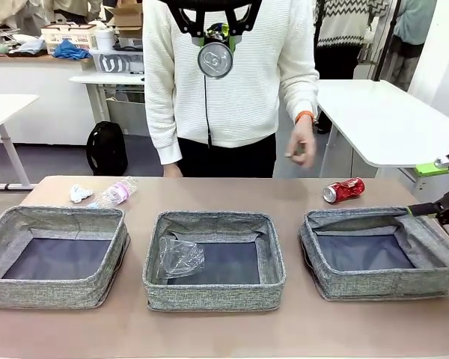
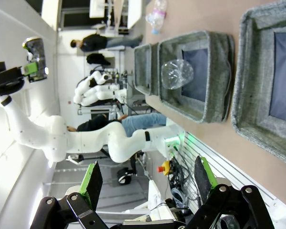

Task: Sort the waste into the appropriate baskets.
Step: Place the picked waste into the Fabric basket indicated by the person.

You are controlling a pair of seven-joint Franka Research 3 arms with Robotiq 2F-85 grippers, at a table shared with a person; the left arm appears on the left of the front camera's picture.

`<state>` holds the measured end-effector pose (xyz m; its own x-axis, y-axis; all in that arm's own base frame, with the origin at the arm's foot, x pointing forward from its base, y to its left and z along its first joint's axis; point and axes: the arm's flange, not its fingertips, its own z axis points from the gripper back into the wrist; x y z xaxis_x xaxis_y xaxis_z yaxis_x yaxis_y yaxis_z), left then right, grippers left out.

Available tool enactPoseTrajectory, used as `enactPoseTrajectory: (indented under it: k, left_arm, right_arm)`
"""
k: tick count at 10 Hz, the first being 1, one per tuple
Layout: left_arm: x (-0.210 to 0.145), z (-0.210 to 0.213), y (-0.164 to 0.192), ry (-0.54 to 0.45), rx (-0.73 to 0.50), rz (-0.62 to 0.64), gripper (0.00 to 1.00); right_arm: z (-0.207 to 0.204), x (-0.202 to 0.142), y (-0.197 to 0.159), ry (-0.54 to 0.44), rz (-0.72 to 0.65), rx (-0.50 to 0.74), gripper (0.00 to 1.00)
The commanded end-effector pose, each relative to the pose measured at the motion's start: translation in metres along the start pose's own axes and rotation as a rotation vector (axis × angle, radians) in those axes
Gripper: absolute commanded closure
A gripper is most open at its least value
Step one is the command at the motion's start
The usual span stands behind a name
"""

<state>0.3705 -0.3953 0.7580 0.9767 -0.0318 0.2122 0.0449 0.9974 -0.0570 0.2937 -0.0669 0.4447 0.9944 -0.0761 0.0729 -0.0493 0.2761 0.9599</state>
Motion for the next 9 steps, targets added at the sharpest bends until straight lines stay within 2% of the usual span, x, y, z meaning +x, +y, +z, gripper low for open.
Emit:
enactPoseTrajectory:
  k: [1, 9]
  left_arm:
    - [-0.0032, 0.0014, 0.0062, -0.009, 0.014, -0.009, 0.62]
    - [-0.0032, 0.0014, 0.0062, -0.009, 0.014, -0.009, 0.62]
  right_arm:
    - [0.0013, -0.0002, 0.0048, -0.005, -0.018, 0.015, 0.0]
    - [0.0013, -0.0002, 0.0048, -0.005, -0.018, 0.015, 0.0]
